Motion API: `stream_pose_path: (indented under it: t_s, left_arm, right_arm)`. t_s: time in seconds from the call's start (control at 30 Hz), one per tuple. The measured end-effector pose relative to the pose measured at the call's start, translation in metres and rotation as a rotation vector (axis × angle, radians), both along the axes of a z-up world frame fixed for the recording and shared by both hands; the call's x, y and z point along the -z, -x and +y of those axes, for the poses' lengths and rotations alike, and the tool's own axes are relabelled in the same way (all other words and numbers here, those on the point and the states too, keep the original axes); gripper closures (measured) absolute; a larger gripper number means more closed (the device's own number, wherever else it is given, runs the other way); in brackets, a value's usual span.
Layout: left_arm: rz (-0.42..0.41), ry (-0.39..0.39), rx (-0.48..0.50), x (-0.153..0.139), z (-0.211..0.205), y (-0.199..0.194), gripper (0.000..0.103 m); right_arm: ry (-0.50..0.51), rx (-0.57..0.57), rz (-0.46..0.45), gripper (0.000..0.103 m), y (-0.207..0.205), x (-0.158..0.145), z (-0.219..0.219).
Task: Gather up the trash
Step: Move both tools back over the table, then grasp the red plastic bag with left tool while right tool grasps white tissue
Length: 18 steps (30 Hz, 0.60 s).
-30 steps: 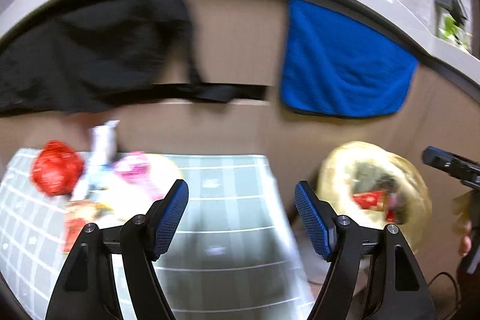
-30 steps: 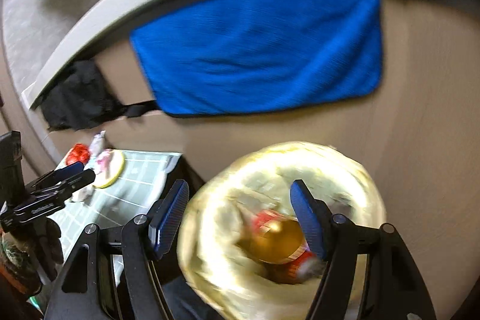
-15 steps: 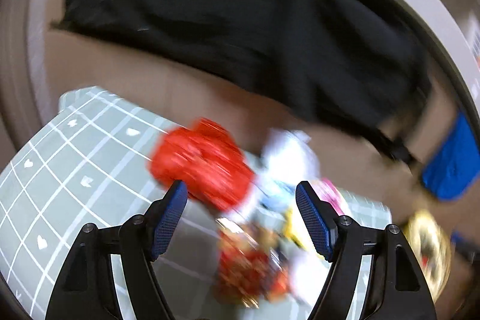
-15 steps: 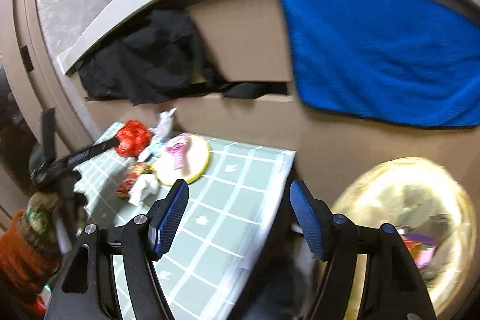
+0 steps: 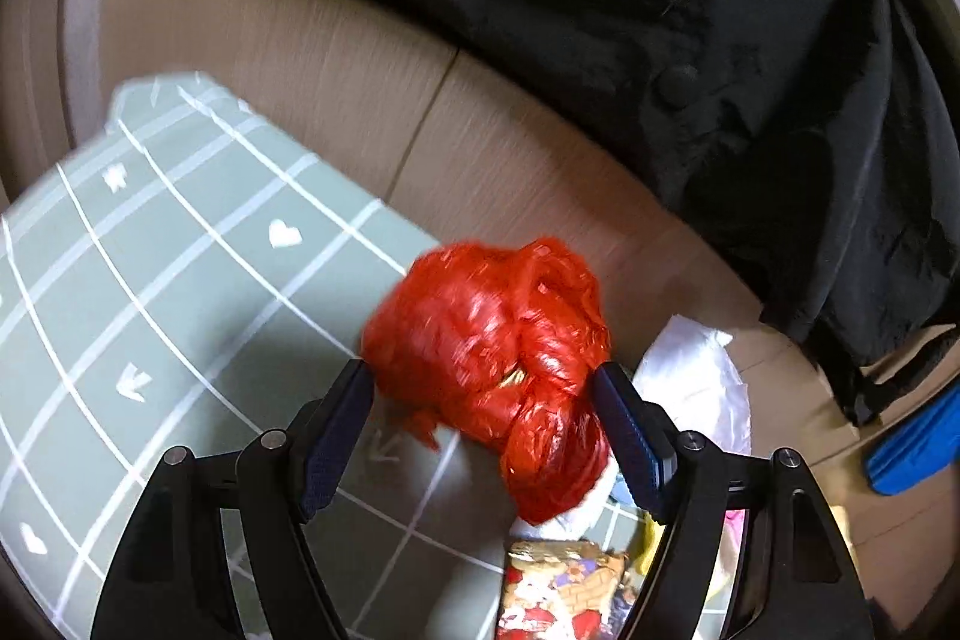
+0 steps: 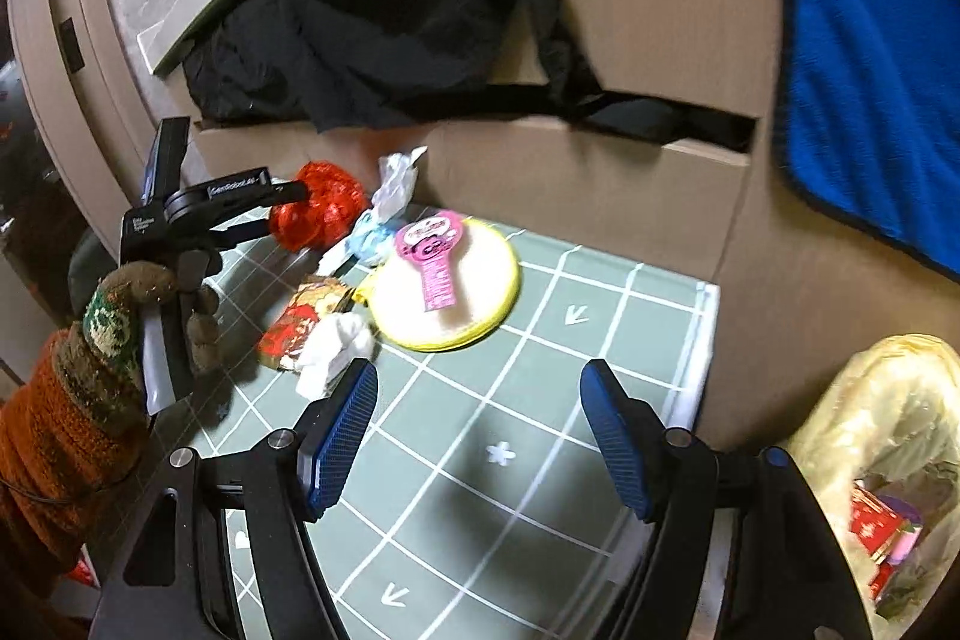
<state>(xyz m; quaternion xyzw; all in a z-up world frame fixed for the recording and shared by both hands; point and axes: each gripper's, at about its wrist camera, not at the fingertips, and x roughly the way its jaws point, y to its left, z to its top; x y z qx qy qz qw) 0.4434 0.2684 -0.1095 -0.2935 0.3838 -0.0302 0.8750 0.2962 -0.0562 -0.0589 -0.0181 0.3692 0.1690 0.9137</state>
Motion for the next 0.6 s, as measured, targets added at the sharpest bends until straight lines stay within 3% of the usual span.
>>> stream_pose_path:
  t_s: [0.13,0.23,0.3,0.4,0.6]
  left_arm:
    - [0.037,0.093,0.000,0.008,0.007,-0.006,0.028]
    - [0.016,0.095,0.030,0.005,0.005,-0.006,0.046]
    - [0.003,0.074,0.052,-0.001,0.002,0.002,0.050]
    - [-0.019,0.034,0.087,-0.007,-0.001,0.026,0.053]
    - [-0.036,0.041,0.161,-0.009,0.002,0.096,0.053]
  right_arm:
    - [0.001,-0.031,0.023,0.035,-0.006,0.009,0.011]
    - [0.020,-0.047,0.026,0.035,-0.007,0.013,0.019]
    - [0.033,-0.057,0.022,0.035,-0.005,0.014,0.022]
    - [0.049,-0.064,0.009,0.035,-0.003,0.014,0.026]
    - [0.021,-0.100,0.037,0.035,-0.008,0.018,0.039]
